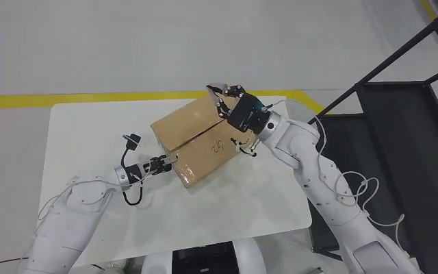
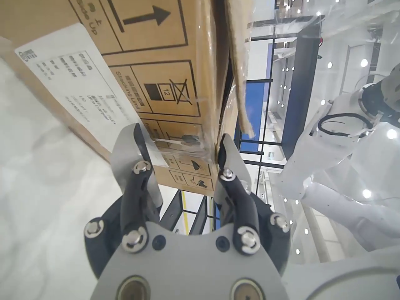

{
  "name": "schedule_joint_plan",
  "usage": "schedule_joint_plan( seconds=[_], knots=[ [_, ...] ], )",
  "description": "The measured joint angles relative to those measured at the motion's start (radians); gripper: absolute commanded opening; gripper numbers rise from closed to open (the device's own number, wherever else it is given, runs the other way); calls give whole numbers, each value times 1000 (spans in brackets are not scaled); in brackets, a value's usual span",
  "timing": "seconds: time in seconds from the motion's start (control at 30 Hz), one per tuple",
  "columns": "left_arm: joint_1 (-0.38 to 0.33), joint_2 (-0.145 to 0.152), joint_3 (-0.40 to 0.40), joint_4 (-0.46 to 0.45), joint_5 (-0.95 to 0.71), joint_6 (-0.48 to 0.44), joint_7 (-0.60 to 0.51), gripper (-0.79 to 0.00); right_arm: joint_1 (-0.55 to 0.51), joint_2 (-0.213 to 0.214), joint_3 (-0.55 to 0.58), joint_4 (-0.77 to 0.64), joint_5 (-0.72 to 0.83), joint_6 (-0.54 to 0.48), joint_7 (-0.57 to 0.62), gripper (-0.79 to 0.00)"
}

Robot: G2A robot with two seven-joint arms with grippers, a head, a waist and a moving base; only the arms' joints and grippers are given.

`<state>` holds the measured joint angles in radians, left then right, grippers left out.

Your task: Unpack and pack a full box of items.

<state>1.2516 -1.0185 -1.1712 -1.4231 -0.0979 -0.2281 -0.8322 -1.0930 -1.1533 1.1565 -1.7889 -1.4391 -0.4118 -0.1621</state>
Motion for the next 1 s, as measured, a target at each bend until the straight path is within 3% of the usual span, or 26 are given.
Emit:
schedule_joint_plan(
  seconds=[0.2, 0.63, 1.0],
  knots=[
    [-3, -3, 11, 5, 0, 10, -4, -785, 3, -6, 5, -8, 5, 42, -36, -785],
    [-4, -2, 2, 5, -27, -23, -37, -785, 115, -64, -228, 170, 71, 4, -23, -785],
    [10, 1, -13, 0, -40, -44, -50, -785, 114, -85, -311, 184, 66, -69, 24, -785]
  ],
)
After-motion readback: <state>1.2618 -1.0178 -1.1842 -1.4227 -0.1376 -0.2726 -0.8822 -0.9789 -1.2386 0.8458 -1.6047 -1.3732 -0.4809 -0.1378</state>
